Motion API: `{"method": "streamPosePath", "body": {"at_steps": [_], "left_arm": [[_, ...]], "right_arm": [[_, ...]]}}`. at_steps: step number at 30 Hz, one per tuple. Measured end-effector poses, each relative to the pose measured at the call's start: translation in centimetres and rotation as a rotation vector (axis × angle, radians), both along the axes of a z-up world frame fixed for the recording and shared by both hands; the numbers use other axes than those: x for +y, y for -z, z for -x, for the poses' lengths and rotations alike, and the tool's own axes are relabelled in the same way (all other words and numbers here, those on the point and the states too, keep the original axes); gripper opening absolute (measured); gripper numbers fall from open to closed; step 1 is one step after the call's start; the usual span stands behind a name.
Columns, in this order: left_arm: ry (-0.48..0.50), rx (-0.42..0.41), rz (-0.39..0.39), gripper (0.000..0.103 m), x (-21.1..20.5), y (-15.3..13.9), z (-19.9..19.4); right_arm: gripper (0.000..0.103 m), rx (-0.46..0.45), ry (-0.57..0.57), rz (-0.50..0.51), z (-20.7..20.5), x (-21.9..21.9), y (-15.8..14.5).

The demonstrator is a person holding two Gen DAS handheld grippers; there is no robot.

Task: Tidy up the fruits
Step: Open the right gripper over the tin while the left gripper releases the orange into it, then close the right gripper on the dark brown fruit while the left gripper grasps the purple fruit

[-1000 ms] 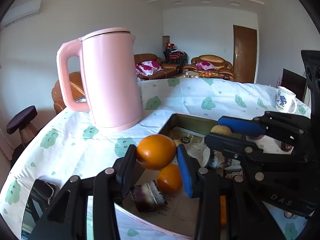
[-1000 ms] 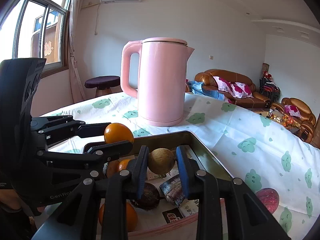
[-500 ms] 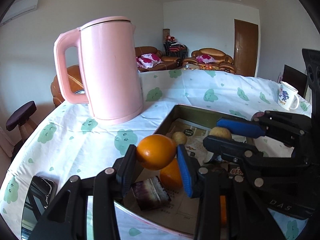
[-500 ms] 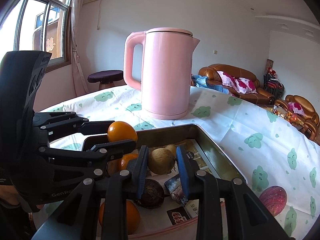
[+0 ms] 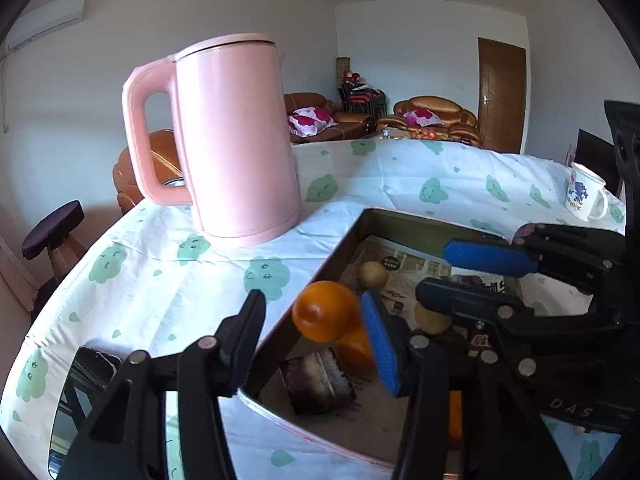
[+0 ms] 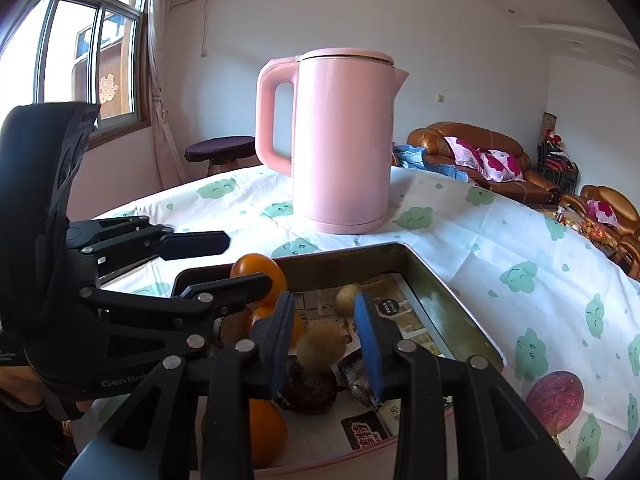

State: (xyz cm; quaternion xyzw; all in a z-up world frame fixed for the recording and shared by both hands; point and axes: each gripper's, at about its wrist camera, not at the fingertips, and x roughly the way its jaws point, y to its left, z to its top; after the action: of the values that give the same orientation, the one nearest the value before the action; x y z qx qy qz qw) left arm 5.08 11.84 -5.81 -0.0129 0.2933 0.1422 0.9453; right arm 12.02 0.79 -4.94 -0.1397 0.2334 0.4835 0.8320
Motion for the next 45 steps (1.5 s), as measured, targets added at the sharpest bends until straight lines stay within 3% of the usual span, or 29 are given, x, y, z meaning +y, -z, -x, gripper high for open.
{"method": "streamPosePath", "body": {"at_steps": [4, 10, 17, 20, 24, 29, 39, 41, 45], "left_arm": [[-0.01, -0.018, 0.009, 0.072, 0.1, -0.4, 0.5], [0.045, -0.081, 0.005, 0.098, -2.3, -1.8, 1.2], [0.178, -0.127, -0.034, 0.101, -7.9, -3.8, 0.9], [0.236, -0.12, -0.047, 0.101, -10.4, -4.1, 0.1], [0.305, -0.088, -0.054, 0.101, -13.1, -3.9, -1.5], [0.343, -0.032, -0.033, 0.101, -15.1, -2.9, -3.6], [0.361, 0.006, -0.059, 0.101, -16.8, -2.9, -5.5], [0.365, 0.01, -0.063, 0.101, -17.0, -2.9, -5.7], [0.38, 0.022, -0.057, 0.101, -17.6, -2.7, -6.5]], "right_arm": [[0.059, 0.019, 0.042, -0.029, -0.6, -1.2, -0.2], [0.06, -0.03, 0.154, -0.015, -0.6, -5.3, -1.8], [0.06, -0.047, 0.367, 0.037, -2.6, -14.2, -2.2], [0.06, -0.011, 0.477, 0.059, -4.1, -18.1, -1.5], [0.06, 0.055, 0.536, 0.086, -5.3, -21.0, -0.1], [0.06, 0.142, 0.503, 0.084, -5.9, -21.6, 1.1], [0.059, 0.217, 0.465, 0.195, -6.7, -19.9, 3.1], [0.043, 0.222, 0.457, 0.203, -6.6, -19.8, 3.2], [0.043, 0.205, 0.458, 0.196, -6.4, -19.9, 3.0]]}}
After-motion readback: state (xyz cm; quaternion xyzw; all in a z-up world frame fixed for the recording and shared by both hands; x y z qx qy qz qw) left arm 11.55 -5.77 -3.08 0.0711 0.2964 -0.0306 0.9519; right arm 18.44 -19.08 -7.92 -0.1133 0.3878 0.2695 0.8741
